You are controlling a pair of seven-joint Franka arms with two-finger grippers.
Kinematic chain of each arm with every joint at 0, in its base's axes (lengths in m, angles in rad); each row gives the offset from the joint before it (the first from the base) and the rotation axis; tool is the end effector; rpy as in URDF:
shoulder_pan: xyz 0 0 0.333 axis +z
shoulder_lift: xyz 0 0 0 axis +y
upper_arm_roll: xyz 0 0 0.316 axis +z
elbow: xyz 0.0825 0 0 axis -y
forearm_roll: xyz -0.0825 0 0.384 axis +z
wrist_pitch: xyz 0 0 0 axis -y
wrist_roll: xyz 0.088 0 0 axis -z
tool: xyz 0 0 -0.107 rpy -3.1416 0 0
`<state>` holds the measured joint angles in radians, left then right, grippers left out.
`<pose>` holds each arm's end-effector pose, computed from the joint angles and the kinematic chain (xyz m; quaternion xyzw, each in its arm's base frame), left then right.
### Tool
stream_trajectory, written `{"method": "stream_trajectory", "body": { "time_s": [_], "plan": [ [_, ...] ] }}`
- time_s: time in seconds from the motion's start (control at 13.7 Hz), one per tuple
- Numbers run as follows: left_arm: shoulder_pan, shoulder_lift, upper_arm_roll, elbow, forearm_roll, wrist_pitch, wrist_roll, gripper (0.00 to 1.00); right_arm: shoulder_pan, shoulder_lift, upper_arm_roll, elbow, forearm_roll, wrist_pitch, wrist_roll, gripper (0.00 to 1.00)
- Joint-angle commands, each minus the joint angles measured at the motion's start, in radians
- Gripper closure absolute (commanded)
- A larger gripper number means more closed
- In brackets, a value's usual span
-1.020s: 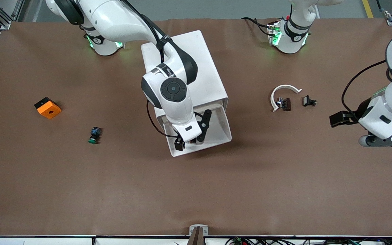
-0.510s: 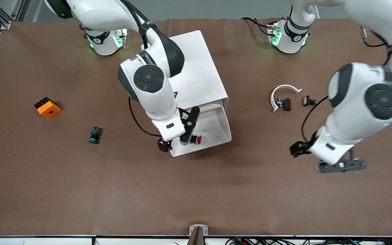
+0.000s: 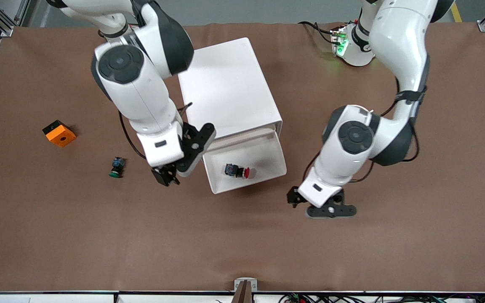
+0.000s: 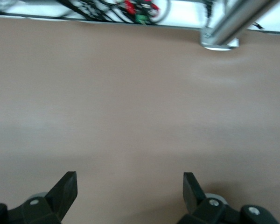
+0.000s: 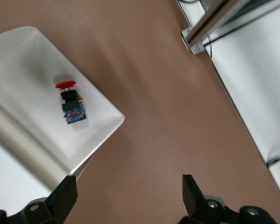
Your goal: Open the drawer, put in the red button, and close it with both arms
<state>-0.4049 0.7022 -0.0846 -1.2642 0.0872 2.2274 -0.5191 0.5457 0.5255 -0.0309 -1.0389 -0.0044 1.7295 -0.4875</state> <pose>0.6851 -0.3423 0.3697 0.9912 0.0063 0.1208 0.0530 0.6217 0.3587 0.5590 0.8726 0.4813 0.0827 0.0086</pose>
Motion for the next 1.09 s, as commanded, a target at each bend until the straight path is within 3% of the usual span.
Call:
{"method": "stream_trajectory", "body": {
  "time_s": [0.0, 0.15, 0.36, 0.58, 0.73, 1.02],
  "plan": [
    [-0.035, 0.046, 0.011, 0.02, 0.005, 0.056, -0.016, 0.0, -0.01, -0.082, -0.001, -0.029, -0.002, -0.144, 0.197, 0.0],
    [-0.048, 0.06, -0.001, 0.019, -0.01, 0.058, -0.022, 0.0, -0.058, -0.167, -0.004, -0.125, 0.0, -0.182, 0.224, 0.0],
    [-0.081, 0.082, -0.003, 0.017, -0.153, 0.058, -0.055, 0.0, -0.15, -0.377, -0.004, -0.408, 0.003, -0.115, 0.224, 0.0],
    [-0.1, 0.103, -0.001, 0.017, -0.168, 0.058, -0.053, 0.0, -0.231, -0.554, -0.004, -0.68, 0.006, -0.004, 0.227, 0.0],
    [-0.101, 0.112, -0.001, 0.017, -0.168, 0.058, -0.055, 0.0, -0.291, -0.587, -0.004, -0.734, 0.017, 0.006, 0.246, 0.0],
    [-0.13, 0.1, -0.003, 0.014, -0.187, 0.044, -0.142, 0.0, -0.389, -0.585, -0.006, -0.708, 0.033, -0.062, 0.28, 0.0]
  ]
}}
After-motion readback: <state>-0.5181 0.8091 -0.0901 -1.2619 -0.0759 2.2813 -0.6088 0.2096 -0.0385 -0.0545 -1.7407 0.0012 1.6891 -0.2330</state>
